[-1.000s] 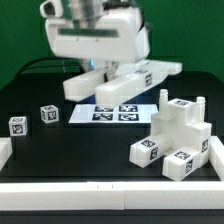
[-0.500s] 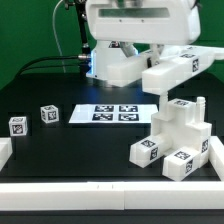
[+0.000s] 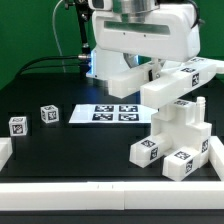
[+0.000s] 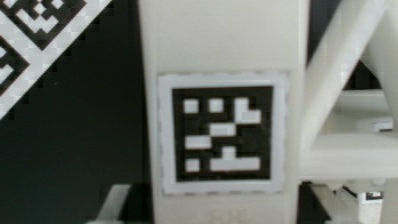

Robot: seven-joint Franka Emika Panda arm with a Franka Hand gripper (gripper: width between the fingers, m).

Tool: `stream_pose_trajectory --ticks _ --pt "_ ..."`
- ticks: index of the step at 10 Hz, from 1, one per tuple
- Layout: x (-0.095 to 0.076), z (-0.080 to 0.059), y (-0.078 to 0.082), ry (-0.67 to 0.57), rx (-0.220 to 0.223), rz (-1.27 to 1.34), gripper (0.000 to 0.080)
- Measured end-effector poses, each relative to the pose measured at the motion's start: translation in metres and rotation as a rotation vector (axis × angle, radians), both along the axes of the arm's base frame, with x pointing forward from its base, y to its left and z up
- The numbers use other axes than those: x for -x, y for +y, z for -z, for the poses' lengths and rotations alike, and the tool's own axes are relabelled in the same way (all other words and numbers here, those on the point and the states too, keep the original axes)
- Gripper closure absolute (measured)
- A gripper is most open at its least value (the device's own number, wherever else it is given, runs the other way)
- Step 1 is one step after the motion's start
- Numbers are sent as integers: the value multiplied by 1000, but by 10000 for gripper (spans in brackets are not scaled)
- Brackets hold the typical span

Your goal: Assemble chair

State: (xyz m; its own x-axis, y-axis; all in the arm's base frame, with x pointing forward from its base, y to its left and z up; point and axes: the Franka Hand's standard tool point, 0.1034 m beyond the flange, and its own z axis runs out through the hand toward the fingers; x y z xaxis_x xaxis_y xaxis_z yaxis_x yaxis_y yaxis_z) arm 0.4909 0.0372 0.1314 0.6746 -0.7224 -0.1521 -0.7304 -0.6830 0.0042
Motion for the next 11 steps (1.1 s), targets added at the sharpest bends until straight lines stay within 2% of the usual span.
stream_pose_trajectory --ticks 1,3,6,11 --pt "-11 -9 12 -4 0 -3 512" --pt "-26 -14 23 -21 3 4 512" --pt "-23 -1 31 -11 14 -15 512" --pt "-19 13 29 1 26 -18 512"
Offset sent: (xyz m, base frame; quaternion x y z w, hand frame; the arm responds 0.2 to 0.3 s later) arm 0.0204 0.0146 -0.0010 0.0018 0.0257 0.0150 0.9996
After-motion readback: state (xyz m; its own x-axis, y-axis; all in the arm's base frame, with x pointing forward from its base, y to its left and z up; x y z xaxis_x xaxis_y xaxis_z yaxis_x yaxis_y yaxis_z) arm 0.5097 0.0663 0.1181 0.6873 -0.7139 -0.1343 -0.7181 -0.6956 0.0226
